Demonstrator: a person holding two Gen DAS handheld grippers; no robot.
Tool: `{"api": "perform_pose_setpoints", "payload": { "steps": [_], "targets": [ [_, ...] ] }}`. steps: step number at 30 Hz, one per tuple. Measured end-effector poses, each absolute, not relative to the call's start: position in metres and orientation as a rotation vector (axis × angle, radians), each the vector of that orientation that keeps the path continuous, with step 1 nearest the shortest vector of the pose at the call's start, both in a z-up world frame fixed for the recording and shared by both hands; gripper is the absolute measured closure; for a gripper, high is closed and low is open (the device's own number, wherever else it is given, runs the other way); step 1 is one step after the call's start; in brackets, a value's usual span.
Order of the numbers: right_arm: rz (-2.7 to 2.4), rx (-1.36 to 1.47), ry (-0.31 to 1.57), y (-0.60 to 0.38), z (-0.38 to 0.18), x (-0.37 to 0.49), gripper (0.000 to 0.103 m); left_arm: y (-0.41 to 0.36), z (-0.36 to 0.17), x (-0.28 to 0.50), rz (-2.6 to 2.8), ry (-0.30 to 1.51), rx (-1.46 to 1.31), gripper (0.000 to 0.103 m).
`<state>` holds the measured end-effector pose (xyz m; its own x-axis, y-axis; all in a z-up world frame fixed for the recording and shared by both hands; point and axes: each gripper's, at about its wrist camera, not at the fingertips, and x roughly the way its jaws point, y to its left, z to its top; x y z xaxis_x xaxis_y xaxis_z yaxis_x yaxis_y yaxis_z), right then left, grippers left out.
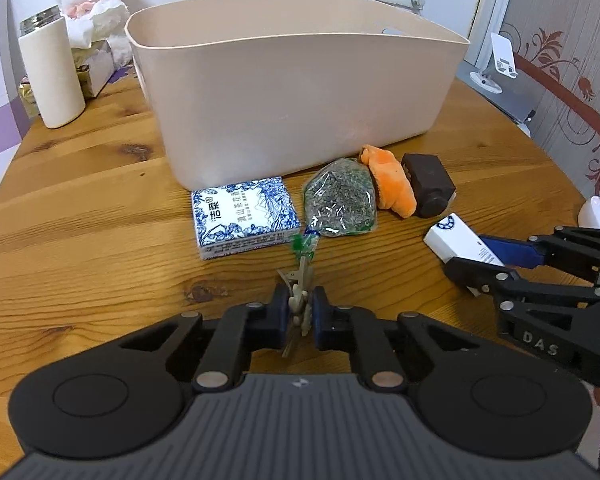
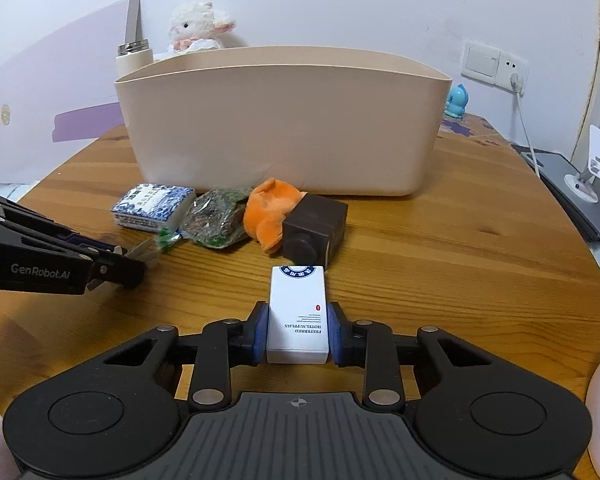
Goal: Organize objects
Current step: 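Lift both items over the basket and release them inside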
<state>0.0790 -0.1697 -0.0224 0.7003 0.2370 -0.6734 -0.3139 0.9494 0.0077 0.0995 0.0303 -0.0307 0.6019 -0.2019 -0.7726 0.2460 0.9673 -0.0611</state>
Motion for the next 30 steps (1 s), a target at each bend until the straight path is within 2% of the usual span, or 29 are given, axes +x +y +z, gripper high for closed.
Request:
{"api": "perform_pose_setpoints", "payload": {
  "steps": [8, 18, 30],
  "targets": [
    [0.305, -0.097, 0.687, -0.181, -0.002, 0.070, 0.075, 0.035, -0.015, 0.085, -0.258, 0.847, 0.040, 0.089],
    [0.297, -0.085, 0.551, -0.192, 0.046, 0.065, 0.075, 0.044, 0.040, 0.075, -0.247, 0.703, 0.021, 0.089],
    [0.276, -0.089, 0.388, -0.181, 0.100, 0.105, 0.075, 0.046, 0.099, 0.118, -0.175, 0.551, 0.060, 0.089]
  ]
}}
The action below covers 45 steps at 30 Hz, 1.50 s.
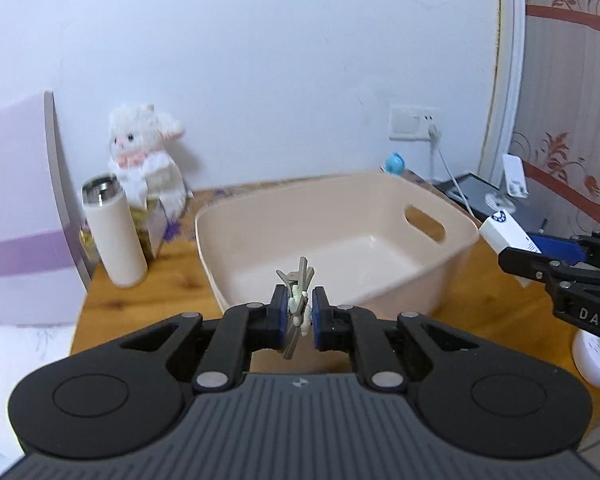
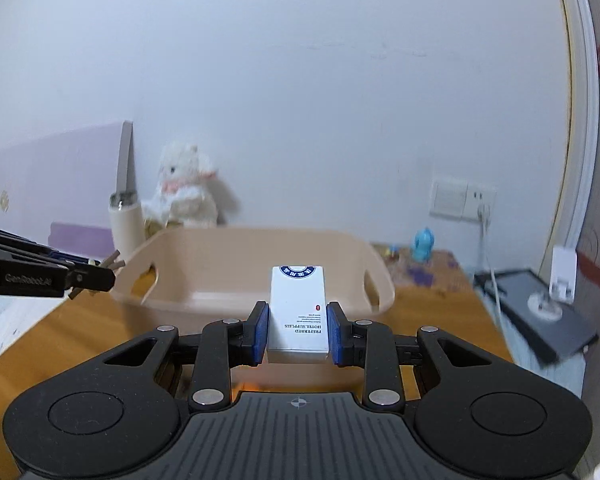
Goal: Organize objects
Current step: 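Lift both items over the basket and release them inside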
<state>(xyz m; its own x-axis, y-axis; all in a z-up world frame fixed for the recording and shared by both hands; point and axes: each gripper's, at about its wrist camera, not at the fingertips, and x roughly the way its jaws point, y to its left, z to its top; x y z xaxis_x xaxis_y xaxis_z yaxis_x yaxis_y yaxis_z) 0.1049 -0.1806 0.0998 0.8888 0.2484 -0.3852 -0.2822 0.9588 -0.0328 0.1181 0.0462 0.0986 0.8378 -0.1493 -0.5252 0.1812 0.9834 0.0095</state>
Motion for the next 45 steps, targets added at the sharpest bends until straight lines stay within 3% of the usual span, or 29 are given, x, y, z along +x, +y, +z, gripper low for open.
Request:
{"api": "perform_pose_setpoints", "payload": {
  "steps": [6, 14, 24, 25, 27, 29, 32, 40, 45],
  "targets": [
    [0.256, -0.100, 0.380, -0.163, 0.104, 0.143, 0.075, 0.036, 0.098, 0.165, -0.141, 0.572, 0.074, 0.089],
    [0.243, -0.147, 0.460, -0.145, 0.079, 0.196, 0.075, 0.025, 0.056, 0.223, -0.086, 0.688, 0.117, 0.089],
    [0.257, -0.197, 0.562, -0.130, 0.051, 0.220, 0.075, 0.023, 0.026, 0.249, -0.088, 0.770, 0.131, 0.088],
    [0.254, -0.204, 0.554, -0.130, 0.053, 0.218, 0.063, 0.022, 0.027, 0.249, -0.089, 0.769, 0.129, 0.087],
    [0.254, -0.201, 0.534, -0.133, 0.058, 0.213, 0.058, 0.023, 0.031, 0.244, -0.082, 0.754, 0.139, 0.081],
    [0.254, -0.193, 0.519, -0.137, 0.064, 0.207, 0.047, 0.024, 0.038, 0.237, -0.080, 0.728, 0.140, 0.055],
    [0.247, -0.180, 0.497, -0.143, 0.072, 0.195, 0.043, 0.026, 0.051, 0.226, -0.060, 0.685, 0.124, 0.031],
    [0.238, -0.155, 0.466, -0.157, 0.088, 0.161, 0.031, 0.036, 0.074, 0.189, -0.042, 0.633, 0.108, 0.022],
    [0.237, -0.153, 0.489, -0.166, 0.080, 0.142, 0.027, 0.041, 0.077, 0.164, -0.043, 0.626, 0.098, 0.022]
  ]
}}
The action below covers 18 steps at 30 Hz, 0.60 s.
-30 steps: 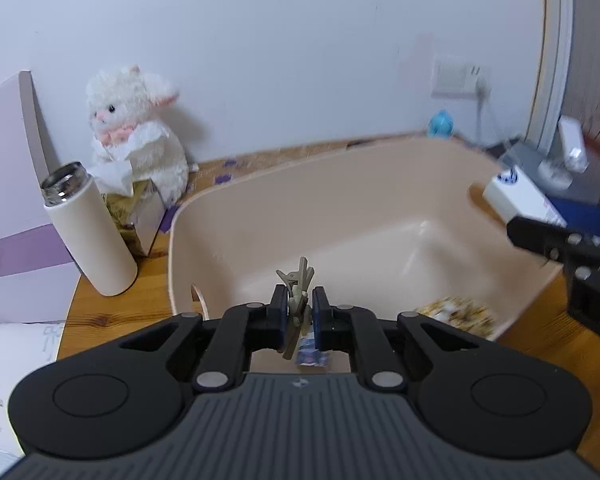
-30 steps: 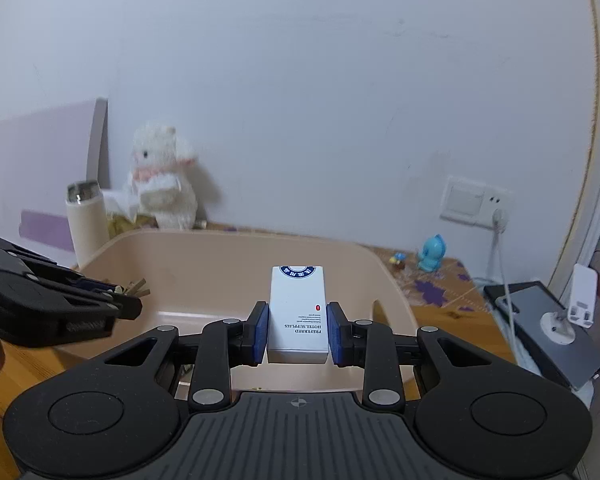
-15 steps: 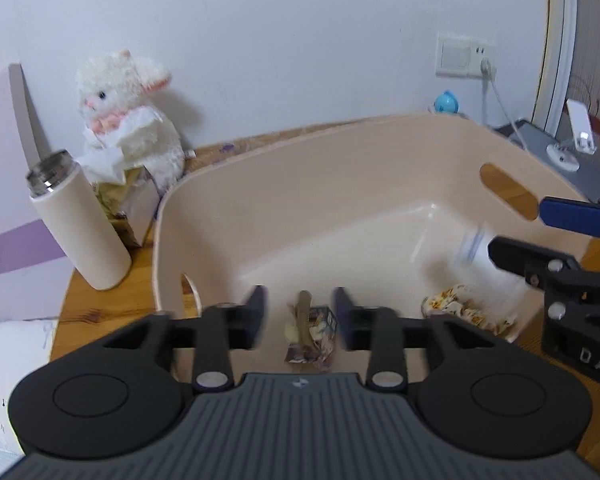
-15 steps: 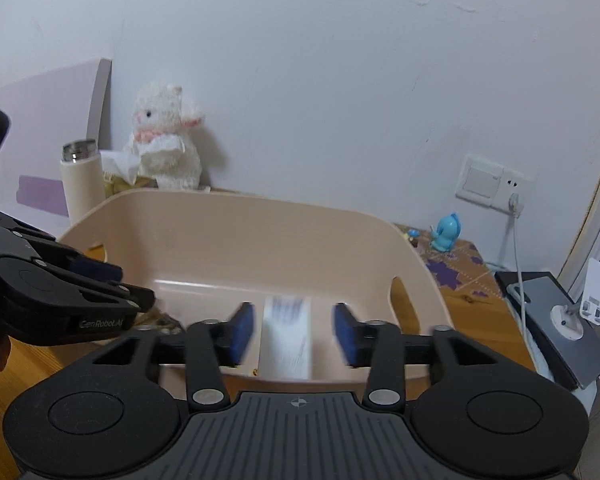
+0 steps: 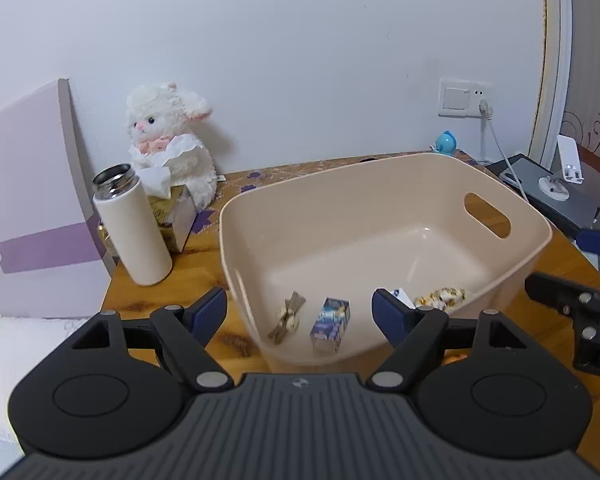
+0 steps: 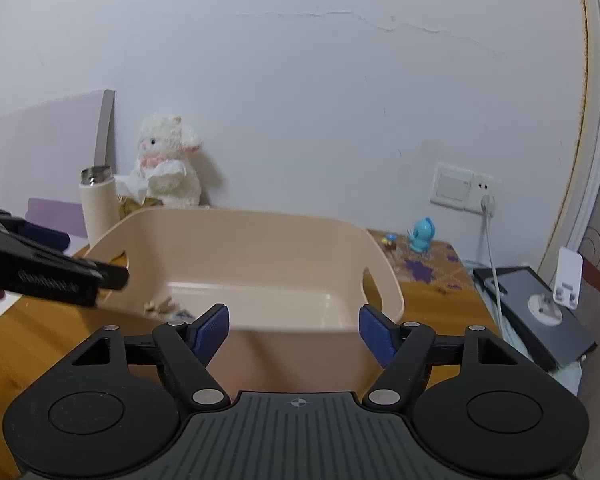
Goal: Organize objects
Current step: 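Lift both items over the basket and release them inside, then grasp the blue-white patterned box with left tool while right tool grasps the black cube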
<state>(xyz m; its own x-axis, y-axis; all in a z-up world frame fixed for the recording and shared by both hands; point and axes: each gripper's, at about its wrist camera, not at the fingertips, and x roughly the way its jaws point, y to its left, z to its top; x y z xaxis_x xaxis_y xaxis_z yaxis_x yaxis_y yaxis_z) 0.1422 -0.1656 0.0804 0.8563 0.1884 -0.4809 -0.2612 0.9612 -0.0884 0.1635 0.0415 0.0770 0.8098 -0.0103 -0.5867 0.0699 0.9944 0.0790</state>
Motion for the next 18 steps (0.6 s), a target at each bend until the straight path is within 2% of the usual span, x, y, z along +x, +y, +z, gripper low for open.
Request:
{"api": "perform_pose_setpoints", "payload": {
  "steps": [5, 18],
  "targets": [
    [0.234, -0.173, 0.534, -0.171, 0.062, 0.128, 0.026, 0.046, 0.069, 0.142, -0.061, 0.650, 0.081, 0.016],
    [0.250, -0.212, 0.681, -0.177, 0.010, 0.119, 0.025, 0.042, 0.009, 0.133, -0.077, 0.814, 0.097, 0.016]
  ]
}}
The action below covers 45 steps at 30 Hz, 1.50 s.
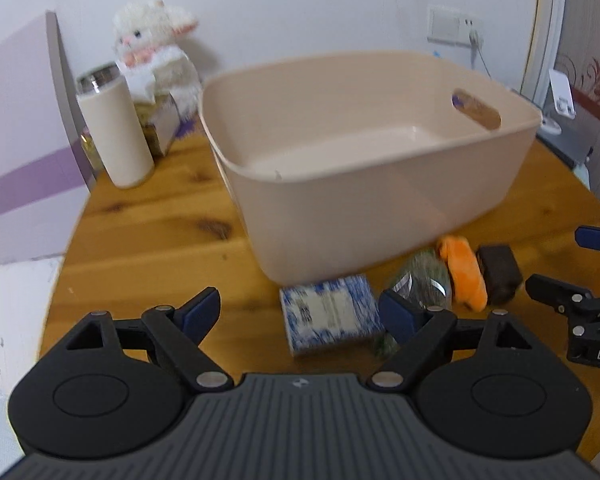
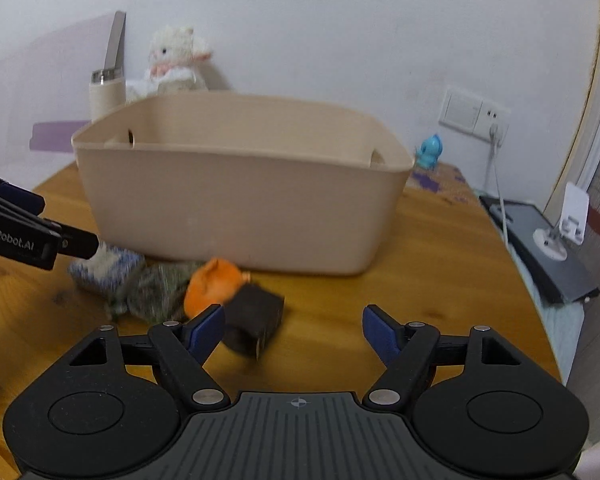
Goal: Organize objects
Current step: 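Grasp the blue-white patterned box with left tool while right tool grasps the black cube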
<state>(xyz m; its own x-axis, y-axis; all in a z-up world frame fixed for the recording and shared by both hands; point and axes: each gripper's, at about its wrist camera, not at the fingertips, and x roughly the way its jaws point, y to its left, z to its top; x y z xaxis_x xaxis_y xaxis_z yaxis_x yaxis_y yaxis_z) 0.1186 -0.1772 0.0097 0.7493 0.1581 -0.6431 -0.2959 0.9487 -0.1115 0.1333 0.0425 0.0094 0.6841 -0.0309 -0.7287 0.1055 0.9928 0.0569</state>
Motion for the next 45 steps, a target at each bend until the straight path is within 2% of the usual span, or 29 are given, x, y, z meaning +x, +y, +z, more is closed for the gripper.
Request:
{"api": "perform_pose_setpoints", "payload": {
  "steps": [9, 26, 29, 32, 33, 34, 35, 36, 45],
  "targets": [
    [0.252, -0.224, 0.744, -0.173, -0.017, 0.130, 0.025, 0.039, -0.021, 0.147, -0.079, 0.893, 0.063, 0.016],
    [0.266, -0.164, 0.735, -0.159, -0.030, 0.159, 0.025, 0.048, -0.036, 0.171, -0.034, 0.905, 0.018, 0.012],
    [0.276, -0.139, 0.739, -0.163, -0.030, 0.159, 0.029, 0.048, -0.036, 0.170, -0.034, 0.902, 0.020, 0.012],
    [0.287, -0.124, 0.734, -0.164, -0.029, 0.158, 0.043, 0.047, -0.036, 0.168, -0.043, 0.894, 0.030, 0.015],
    [0.287, -0.127, 0.731, -0.163, -0.029, 0.157, 0.052, 0.047, -0.036, 0.167, -0.050, 0.889, 0.031, 0.017],
    [0.290, -0.128, 0.731, -0.163, -0.028, 0.157, 0.059, 0.047, -0.035, 0.165, -0.055, 0.883, 0.033, 0.024],
    [0.290, -0.129, 0.731, -0.162, -0.028, 0.156, 0.060, 0.047, -0.034, 0.163, -0.061, 0.879, 0.034, 0.033],
    [0.289, -0.132, 0.731, -0.162, -0.028, 0.155, 0.062, 0.048, -0.032, 0.162, -0.064, 0.877, 0.033, 0.037],
    [0.272, -0.137, 0.725, -0.166, -0.020, 0.139, 0.062, 0.052, -0.031, 0.149, -0.078, 0.883, 0.023, 0.038]
  ]
}}
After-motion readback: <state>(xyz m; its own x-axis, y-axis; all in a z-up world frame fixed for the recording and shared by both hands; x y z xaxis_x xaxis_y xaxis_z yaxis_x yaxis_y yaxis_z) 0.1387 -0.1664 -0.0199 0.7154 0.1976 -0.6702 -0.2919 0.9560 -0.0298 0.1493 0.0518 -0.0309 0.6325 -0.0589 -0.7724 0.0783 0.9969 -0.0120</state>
